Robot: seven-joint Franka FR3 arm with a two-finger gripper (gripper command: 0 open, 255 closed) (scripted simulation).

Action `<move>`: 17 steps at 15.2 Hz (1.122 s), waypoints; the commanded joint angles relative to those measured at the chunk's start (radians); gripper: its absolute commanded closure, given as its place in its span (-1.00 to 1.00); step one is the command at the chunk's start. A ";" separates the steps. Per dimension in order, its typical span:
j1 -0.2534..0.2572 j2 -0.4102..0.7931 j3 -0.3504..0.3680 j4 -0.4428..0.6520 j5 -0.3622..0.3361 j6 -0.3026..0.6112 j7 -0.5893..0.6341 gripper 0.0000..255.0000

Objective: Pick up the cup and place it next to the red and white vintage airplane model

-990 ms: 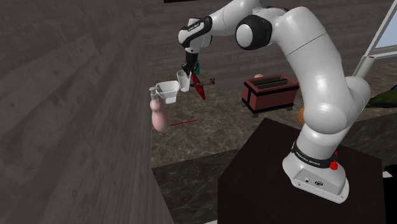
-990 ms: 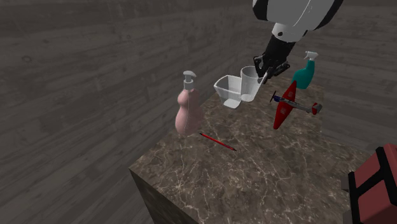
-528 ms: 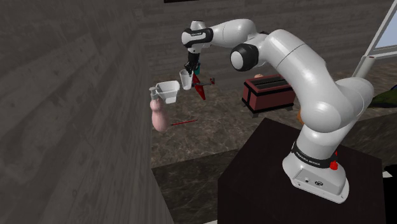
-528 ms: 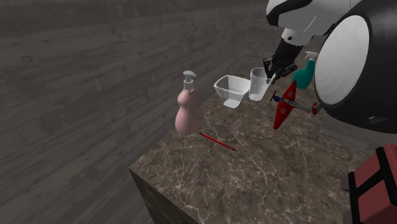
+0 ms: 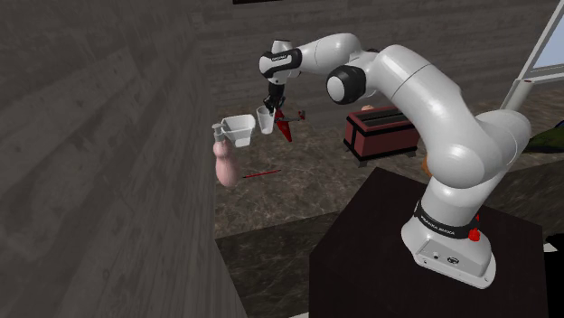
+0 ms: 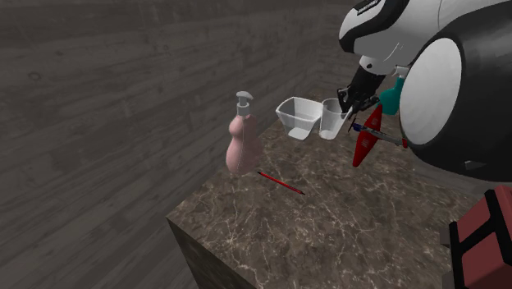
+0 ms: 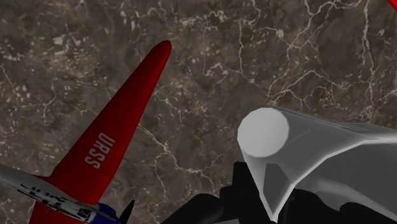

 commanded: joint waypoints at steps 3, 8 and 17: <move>0.000 0.031 0.002 0.002 0.002 0.030 -0.005 1.00; 0.000 0.069 0.005 0.004 0.005 0.066 -0.012 1.00; -0.003 0.152 0.010 0.048 0.008 0.104 -0.018 1.00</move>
